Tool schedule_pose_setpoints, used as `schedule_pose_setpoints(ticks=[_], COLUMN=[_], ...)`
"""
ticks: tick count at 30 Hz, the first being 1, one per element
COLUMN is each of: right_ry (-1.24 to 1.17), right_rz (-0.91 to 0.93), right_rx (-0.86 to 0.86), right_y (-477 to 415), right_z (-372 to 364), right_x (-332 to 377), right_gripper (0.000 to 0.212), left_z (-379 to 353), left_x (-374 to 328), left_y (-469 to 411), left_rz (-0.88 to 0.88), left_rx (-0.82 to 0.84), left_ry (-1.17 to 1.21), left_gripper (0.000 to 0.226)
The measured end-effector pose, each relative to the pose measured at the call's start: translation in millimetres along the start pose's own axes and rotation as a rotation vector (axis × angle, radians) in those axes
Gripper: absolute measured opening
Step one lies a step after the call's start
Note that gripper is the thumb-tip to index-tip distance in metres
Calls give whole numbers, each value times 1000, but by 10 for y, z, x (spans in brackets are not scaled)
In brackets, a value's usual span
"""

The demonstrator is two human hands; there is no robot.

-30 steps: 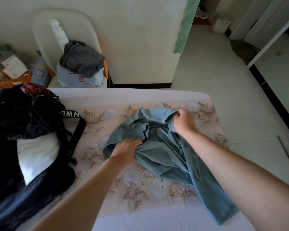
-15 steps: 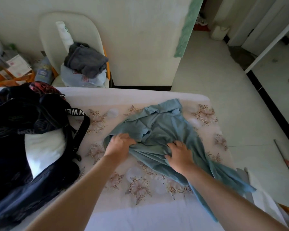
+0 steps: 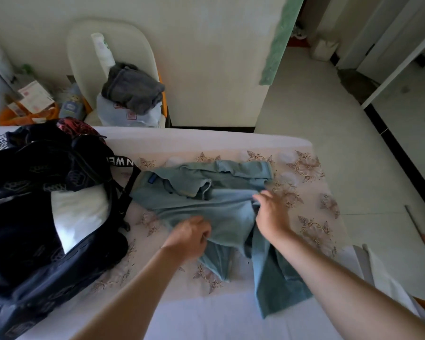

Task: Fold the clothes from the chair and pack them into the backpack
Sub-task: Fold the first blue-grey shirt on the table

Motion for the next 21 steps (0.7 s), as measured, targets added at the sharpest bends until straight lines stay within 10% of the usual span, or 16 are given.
schedule_pose_setpoints(ticks=[5, 9, 16, 21], right_ry=[240, -24, 302, 220], right_rz=[205, 397, 324, 270], right_rx=[4, 176, 351, 352], right_y=[-115, 186, 356, 239], right_z=[99, -258, -579, -377], right_x=[135, 466, 176, 183], right_gripper=[66, 29, 95, 110], left_z=[-485, -495, 312, 954], left_x=[-18, -61, 282, 464], left_y=[90, -23, -48, -261], left_rz=[1, -3, 325, 290], left_rx=[204, 107, -8, 8], left_ry=[-230, -144, 404, 61], left_gripper=[66, 19, 25, 20])
Point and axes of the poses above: each hand's wrist, its own y-axis away from the middle knuckle, its own z-axis out of the back of the hand, x = y × z, the point moved 8 cm from there along -y, towards the middle knuckle, and after that the axes turned 8 degrees about z, right-handed, at the moved point
